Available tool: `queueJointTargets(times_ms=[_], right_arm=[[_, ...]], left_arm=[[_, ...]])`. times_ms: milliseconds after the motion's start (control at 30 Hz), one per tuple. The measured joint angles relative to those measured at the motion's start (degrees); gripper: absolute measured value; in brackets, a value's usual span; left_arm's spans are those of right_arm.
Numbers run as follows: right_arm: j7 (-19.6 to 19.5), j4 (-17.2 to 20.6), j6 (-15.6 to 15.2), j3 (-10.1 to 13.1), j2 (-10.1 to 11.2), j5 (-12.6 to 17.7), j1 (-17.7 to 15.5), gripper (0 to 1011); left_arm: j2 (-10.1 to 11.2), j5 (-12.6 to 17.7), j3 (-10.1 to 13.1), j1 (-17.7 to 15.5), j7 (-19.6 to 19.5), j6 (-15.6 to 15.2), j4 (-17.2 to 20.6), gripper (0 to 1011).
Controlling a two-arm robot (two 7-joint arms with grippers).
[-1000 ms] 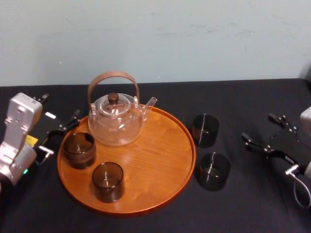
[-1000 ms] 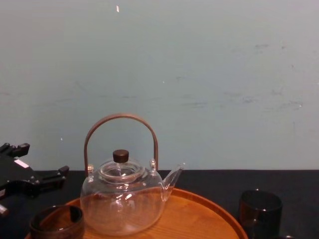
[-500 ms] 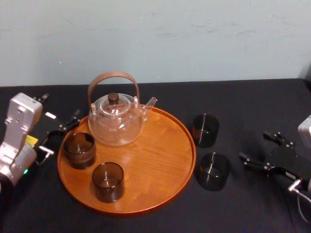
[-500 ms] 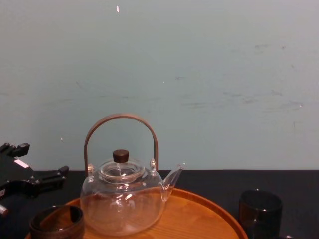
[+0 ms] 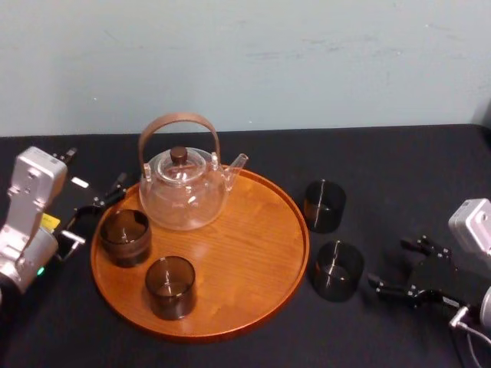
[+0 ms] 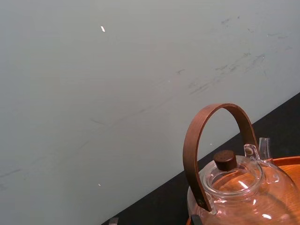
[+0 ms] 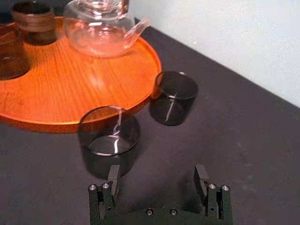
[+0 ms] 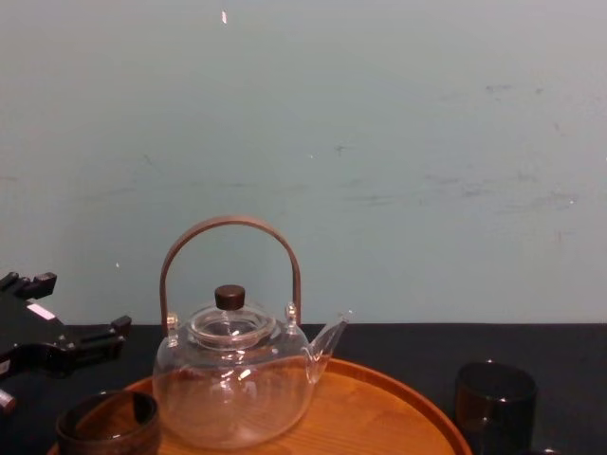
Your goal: Pick up the glass from the table and place it on the tray.
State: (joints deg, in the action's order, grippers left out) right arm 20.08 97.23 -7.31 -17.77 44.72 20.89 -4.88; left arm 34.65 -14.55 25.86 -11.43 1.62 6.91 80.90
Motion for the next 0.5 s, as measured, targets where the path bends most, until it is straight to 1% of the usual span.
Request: queueJointTargets(times_ms=[100,300,500], right_arm=[[0.98,0.69,-1.3,-0.24,0.1,-0.55,-0.16,1002],[2.6,1.42,-2.88,-0.59,0.09,-1.33,-0.11,1002],[4.36,1.84,-3.96,-0.79,-0.62,-1.75,0.23,1002]], left_arm=[[0.0,0.0,0.0,0.0,0.0,0.0,0.0,1001],[0.0,0.0,0.0,0.0,0.0,0.0,0.0,1001],[0.0,0.0,0.0,0.0,0.0,0.0,0.0,1001]])
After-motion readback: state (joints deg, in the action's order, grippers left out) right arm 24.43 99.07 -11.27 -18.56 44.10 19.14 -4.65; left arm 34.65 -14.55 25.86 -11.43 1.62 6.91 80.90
